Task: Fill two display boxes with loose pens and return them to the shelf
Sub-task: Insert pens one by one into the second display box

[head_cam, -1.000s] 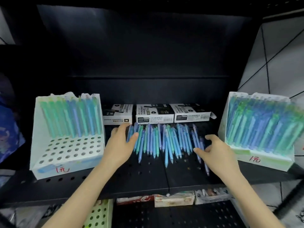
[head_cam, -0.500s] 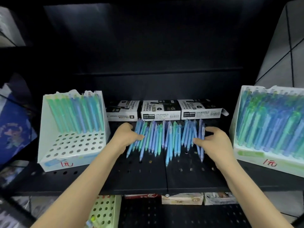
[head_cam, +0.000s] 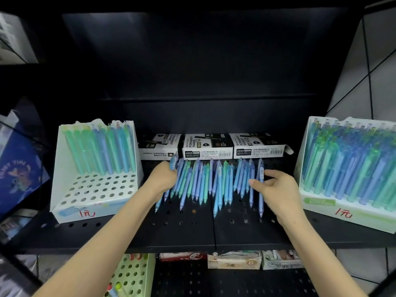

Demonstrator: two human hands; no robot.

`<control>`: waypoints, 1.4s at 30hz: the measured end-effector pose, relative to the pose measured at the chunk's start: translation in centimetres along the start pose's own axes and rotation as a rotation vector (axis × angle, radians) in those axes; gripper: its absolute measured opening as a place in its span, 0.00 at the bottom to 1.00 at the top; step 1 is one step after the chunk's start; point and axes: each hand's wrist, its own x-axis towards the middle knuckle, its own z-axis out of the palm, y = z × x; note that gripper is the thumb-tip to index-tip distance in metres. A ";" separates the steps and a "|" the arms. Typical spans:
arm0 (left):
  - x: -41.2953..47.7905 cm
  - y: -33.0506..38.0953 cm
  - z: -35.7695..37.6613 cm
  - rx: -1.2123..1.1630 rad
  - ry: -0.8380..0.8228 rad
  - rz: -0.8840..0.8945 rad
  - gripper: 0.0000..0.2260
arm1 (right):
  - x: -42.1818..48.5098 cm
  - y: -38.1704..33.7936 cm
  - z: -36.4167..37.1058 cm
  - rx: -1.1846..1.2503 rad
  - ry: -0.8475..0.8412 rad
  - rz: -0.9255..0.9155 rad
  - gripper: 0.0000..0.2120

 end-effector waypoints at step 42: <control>-7.1 -10.9 -17.0 -0.831 0.302 0.211 0.07 | -5.7 -21.1 19.8 -0.197 -0.309 -0.876 0.08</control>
